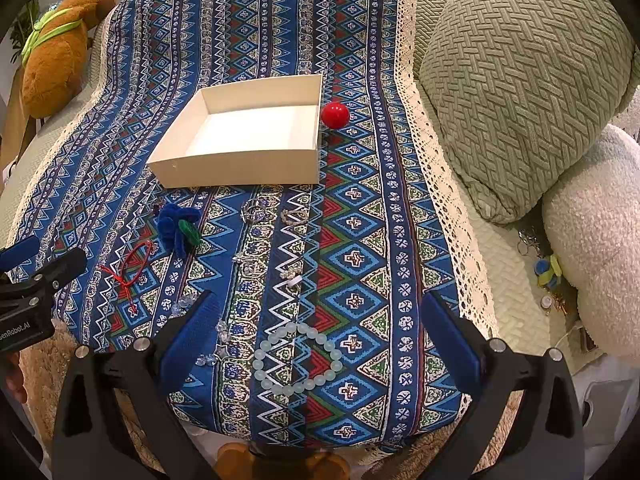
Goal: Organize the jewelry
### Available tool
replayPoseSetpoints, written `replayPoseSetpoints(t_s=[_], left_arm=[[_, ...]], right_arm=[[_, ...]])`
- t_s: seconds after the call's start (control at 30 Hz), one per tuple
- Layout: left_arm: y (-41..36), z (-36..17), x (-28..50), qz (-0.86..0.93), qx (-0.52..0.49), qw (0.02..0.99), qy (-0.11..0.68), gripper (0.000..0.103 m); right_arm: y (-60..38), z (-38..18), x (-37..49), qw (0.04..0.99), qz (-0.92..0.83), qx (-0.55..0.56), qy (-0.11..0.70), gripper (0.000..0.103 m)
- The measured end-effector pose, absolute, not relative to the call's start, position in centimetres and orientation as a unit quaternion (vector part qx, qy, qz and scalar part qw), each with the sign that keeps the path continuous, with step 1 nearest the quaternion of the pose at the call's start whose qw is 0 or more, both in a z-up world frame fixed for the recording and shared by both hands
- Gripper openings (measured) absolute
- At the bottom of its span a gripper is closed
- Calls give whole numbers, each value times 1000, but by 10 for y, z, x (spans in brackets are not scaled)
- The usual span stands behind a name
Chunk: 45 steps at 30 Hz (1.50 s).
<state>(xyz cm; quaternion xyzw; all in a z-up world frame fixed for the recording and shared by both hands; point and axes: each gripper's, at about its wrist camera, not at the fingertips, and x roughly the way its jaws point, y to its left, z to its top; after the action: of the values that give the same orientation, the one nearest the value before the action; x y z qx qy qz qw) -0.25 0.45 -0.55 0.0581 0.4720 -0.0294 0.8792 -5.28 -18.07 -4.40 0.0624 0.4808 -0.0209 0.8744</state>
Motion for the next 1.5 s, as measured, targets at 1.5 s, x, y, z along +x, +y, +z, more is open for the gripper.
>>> replayPoseSetpoints(t_s=[1.5], left_arm=[[4, -11, -2, -25, 50, 873, 485, 98]], right_arm=[[-179, -46, -52, 874, -21, 62, 482, 100]])
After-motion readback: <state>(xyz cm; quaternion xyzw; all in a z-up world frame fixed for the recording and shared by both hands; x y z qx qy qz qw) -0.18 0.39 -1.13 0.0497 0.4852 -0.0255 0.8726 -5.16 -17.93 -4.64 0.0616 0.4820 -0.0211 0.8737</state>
